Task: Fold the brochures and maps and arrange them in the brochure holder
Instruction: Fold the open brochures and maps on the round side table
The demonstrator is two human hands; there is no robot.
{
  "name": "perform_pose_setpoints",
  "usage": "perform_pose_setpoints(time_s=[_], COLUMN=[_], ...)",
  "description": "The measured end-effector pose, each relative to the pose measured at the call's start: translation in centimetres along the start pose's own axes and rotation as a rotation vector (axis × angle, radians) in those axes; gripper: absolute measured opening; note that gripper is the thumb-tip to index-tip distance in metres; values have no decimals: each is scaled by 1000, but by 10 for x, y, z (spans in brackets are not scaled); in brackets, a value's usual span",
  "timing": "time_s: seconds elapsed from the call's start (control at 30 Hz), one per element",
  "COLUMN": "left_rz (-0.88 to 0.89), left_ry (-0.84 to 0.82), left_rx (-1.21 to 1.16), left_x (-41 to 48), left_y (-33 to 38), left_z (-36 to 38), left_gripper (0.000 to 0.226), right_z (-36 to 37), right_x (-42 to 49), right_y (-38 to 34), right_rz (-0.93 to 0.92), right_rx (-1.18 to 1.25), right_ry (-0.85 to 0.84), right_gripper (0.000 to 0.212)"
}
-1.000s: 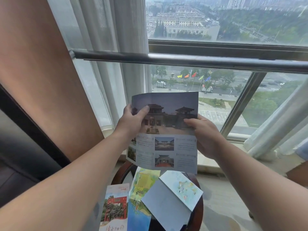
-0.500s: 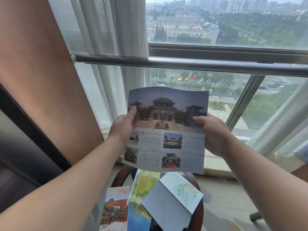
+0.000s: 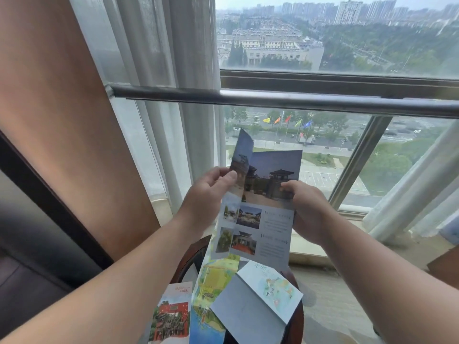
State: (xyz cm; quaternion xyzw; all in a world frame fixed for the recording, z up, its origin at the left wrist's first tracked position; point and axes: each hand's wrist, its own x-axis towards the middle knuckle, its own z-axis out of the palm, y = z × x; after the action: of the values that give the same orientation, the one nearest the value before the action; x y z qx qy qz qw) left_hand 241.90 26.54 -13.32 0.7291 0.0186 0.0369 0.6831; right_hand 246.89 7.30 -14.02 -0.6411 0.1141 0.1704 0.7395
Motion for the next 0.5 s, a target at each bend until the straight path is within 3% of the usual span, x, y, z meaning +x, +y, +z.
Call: perform_pose_setpoints(time_s=[0.1,0.17,0.2,0.27,0.37,0.43,0.5], left_rz=[35,129,150,167,158,-2,-162], left_ry=[-220,-248,-227,-157,147,259,250], left_rx=[155,477,581,554,570,475,297], left_x=[-11,-11,-10,-8,-1,3,5], left_y=[2,-4,-7,-8,-12,-14,-20], left_z=[25,33,34,31,24,19,14], left_gripper=[36,38,39,33,32,43,37], right_z=[14,17,17,15,11,12,14], right_x=[-4,-6,-7,-8,-7,-8,-8], right_y=[3,3,3,3,4,4,7], right_rz=[0,41,37,-23,-47,-33,-19], right_rx=[131,232,239,145,59,100,124], right_ry=[-147,-265,-294,-285,-219,-237,-253], right_gripper=[43,62,61,39,20,18,18])
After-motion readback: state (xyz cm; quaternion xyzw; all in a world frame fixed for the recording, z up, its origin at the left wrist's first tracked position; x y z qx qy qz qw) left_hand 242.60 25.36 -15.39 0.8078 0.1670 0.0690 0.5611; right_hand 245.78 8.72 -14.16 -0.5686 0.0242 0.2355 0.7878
